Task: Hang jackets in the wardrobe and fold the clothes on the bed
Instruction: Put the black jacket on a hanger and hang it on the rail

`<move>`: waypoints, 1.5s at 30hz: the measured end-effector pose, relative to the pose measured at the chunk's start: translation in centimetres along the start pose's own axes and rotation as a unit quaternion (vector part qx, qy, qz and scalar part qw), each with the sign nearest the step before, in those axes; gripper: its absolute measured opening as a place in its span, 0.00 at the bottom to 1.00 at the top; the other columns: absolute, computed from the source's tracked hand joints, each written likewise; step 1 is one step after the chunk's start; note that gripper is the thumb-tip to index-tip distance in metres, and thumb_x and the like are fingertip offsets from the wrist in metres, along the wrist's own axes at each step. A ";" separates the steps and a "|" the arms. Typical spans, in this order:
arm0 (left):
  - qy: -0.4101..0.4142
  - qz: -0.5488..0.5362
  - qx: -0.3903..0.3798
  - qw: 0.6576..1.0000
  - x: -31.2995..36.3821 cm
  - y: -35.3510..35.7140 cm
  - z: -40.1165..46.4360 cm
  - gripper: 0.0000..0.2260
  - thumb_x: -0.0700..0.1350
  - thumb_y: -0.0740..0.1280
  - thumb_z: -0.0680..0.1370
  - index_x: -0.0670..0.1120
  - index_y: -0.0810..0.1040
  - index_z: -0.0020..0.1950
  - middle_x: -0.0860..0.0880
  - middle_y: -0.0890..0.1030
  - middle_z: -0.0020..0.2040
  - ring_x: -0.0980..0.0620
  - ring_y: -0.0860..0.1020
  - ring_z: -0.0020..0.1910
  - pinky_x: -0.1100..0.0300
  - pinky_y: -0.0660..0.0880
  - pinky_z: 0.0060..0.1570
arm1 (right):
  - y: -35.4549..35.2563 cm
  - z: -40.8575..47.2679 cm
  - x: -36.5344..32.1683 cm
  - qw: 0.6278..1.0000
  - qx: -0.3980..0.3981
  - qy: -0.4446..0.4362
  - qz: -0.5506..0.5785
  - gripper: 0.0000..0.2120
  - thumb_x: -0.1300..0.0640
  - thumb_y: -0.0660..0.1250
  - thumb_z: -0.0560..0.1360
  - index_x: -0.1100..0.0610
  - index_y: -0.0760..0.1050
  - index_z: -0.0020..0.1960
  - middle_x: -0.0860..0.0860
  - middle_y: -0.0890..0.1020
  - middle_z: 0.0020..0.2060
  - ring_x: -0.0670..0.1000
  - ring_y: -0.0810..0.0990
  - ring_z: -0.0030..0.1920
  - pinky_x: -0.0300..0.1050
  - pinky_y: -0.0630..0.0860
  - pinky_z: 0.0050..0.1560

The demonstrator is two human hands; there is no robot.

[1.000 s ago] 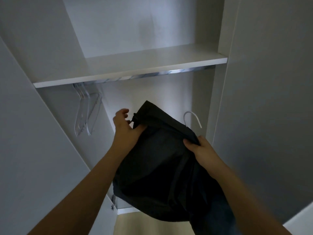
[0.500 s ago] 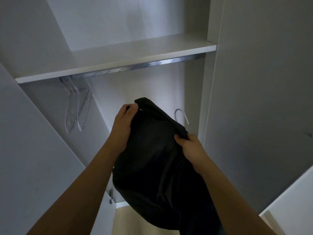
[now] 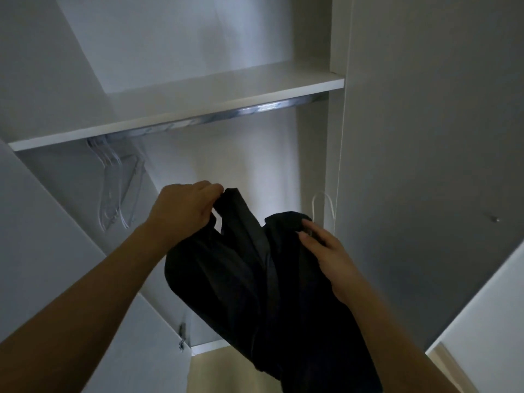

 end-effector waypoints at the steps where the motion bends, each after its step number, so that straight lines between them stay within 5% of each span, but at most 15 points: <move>1: 0.064 0.004 -0.016 0.998 0.4 -0.4 0.1 0.12 0.40 0.59 0.72 0.43 0.81 0.48 0.48 0.78 0.34 0.48 0.74 0.24 0.62 0.64 0.24 | -0.2 0.1 -0.4 1.000 0.003 -0.017 -0.011 0.17 0.46 0.67 0.77 0.34 0.73 0.64 0.48 0.73 0.67 0.49 0.75 0.63 0.54 0.72 0.67; 5: 0.217 0.000 -0.042 0.975 3.5 -2.4 0.9 0.13 0.40 0.58 0.75 0.45 0.77 0.56 0.48 0.76 0.36 0.49 0.72 0.26 0.62 0.64 0.24 | 1.5 -0.1 -2.3 0.996 -0.028 -0.064 -0.054 0.22 0.52 0.62 0.81 0.31 0.65 0.69 0.48 0.64 0.63 0.44 0.71 0.58 0.38 0.65 0.66; 10: 0.260 -0.022 0.018 0.965 6.8 -4.6 1.3 0.08 0.42 0.60 0.78 0.48 0.71 0.56 0.47 0.76 0.36 0.49 0.71 0.27 0.59 0.66 0.22 | 3.8 -0.7 -4.6 0.989 -0.080 -0.099 -0.082 0.23 0.49 0.66 0.78 0.29 0.65 0.68 0.45 0.62 0.58 0.38 0.68 0.56 0.25 0.64 0.54; 15: 0.154 -0.073 0.065 0.983 6.1 -5.2 0.8 0.05 0.47 0.60 0.82 0.47 0.73 0.51 0.50 0.76 0.36 0.51 0.73 0.28 0.61 0.66 0.27 | 5.0 -0.4 -5.2 0.980 -0.084 -0.119 -0.133 0.07 0.48 0.73 0.72 0.44 0.80 0.50 0.45 0.64 0.57 0.38 0.69 0.56 0.25 0.64 0.54; 18: 0.012 -0.153 0.053 0.987 4.6 -4.1 0.7 0.10 0.52 0.58 0.82 0.48 0.76 0.51 0.56 0.75 0.42 0.58 0.74 0.36 0.66 0.70 0.36 | 5.1 0.2 -5.3 0.978 -0.040 -0.140 -0.148 0.09 0.57 0.71 0.75 0.56 0.74 0.38 0.47 0.67 0.51 0.41 0.72 0.51 0.23 0.67 0.50; 23: -0.155 -0.362 -0.012 0.919 3.4 -1.1 -0.3 0.07 0.45 0.60 0.83 0.57 0.73 0.51 0.63 0.77 0.42 0.61 0.77 0.43 0.68 0.71 0.45 | 4.9 -0.3 -4.5 0.980 -0.028 -0.158 -0.118 0.11 0.64 0.71 0.72 0.57 0.72 0.35 0.47 0.65 0.53 0.34 0.70 0.52 0.23 0.65 0.54; 25: -0.148 -0.379 -0.054 0.912 3.6 -0.7 -0.6 0.09 0.44 0.60 0.83 0.59 0.74 0.51 0.64 0.78 0.43 0.62 0.77 0.43 0.70 0.71 0.45 | 4.7 -0.4 -3.8 0.988 -0.035 -0.134 -0.070 0.03 0.58 0.70 0.75 0.51 0.78 0.43 0.47 0.64 0.56 0.38 0.70 0.55 0.28 0.67 0.57; 29: -0.091 -0.403 -0.172 0.894 4.3 0.4 -0.8 0.06 0.47 0.60 0.83 0.52 0.77 0.54 0.60 0.78 0.44 0.59 0.78 0.45 0.66 0.72 0.48 | 4.3 -0.3 -3.3 0.994 -0.047 -0.093 -0.033 0.16 0.52 0.63 0.80 0.34 0.73 0.63 0.47 0.62 0.55 0.42 0.68 0.58 0.31 0.65 0.61; 33: -0.134 -0.525 -0.216 0.812 4.3 0.8 -0.8 0.09 0.45 0.62 0.79 0.44 0.80 0.52 0.49 0.80 0.44 0.52 0.79 0.46 0.62 0.73 0.50 | 4.4 -0.2 -3.2 0.995 -0.062 -0.081 -0.005 0.24 0.59 0.64 0.79 0.36 0.69 0.69 0.48 0.62 0.56 0.44 0.68 0.58 0.30 0.66 0.57; 36: -0.143 -0.592 -0.251 0.753 5.4 0.8 -0.8 0.08 0.43 0.63 0.77 0.50 0.82 0.44 0.51 0.80 0.41 0.53 0.79 0.44 0.64 0.73 0.47 | 4.7 -0.3 -2.8 0.992 -0.068 -0.103 -0.040 0.25 0.61 0.67 0.76 0.34 0.73 0.64 0.47 0.61 0.55 0.43 0.65 0.60 0.31 0.65 0.64; 38: -0.144 -0.568 -0.249 0.771 5.7 1.0 -0.7 0.07 0.44 0.63 0.78 0.48 0.80 0.45 0.49 0.79 0.40 0.53 0.79 0.43 0.63 0.73 0.46 | 5.2 -0.4 -2.6 0.987 -0.063 -0.126 -0.081 0.18 0.59 0.71 0.74 0.36 0.77 0.54 0.45 0.60 0.54 0.43 0.63 0.62 0.29 0.61 0.67; 42: -0.157 -0.423 -0.176 0.875 4.8 1.1 -0.1 0.07 0.43 0.63 0.81 0.48 0.75 0.43 0.53 0.77 0.36 0.57 0.76 0.36 0.61 0.72 0.40 | 5.4 0.2 -2.4 0.981 -0.029 -0.158 -0.106 0.05 0.58 0.74 0.72 0.49 0.80 0.41 0.44 0.62 0.52 0.40 0.66 0.58 0.23 0.62 0.60; 45: -0.222 -0.355 -0.105 0.902 4.2 1.0 -0.5 0.10 0.46 0.64 0.80 0.50 0.71 0.39 0.54 0.74 0.31 0.56 0.73 0.30 0.62 0.71 0.33 | 4.8 0.5 -2.6 0.985 0.000 -0.149 -0.092 0.08 0.57 0.71 0.75 0.53 0.77 0.38 0.46 0.63 0.52 0.37 0.69 0.50 0.26 0.68 0.55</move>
Point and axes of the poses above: each hand's wrist, its own z-axis towards the middle knuckle, its own y-axis out of the palm, x = y × z, the point moved 7 cm from there along z, towards the middle knuckle
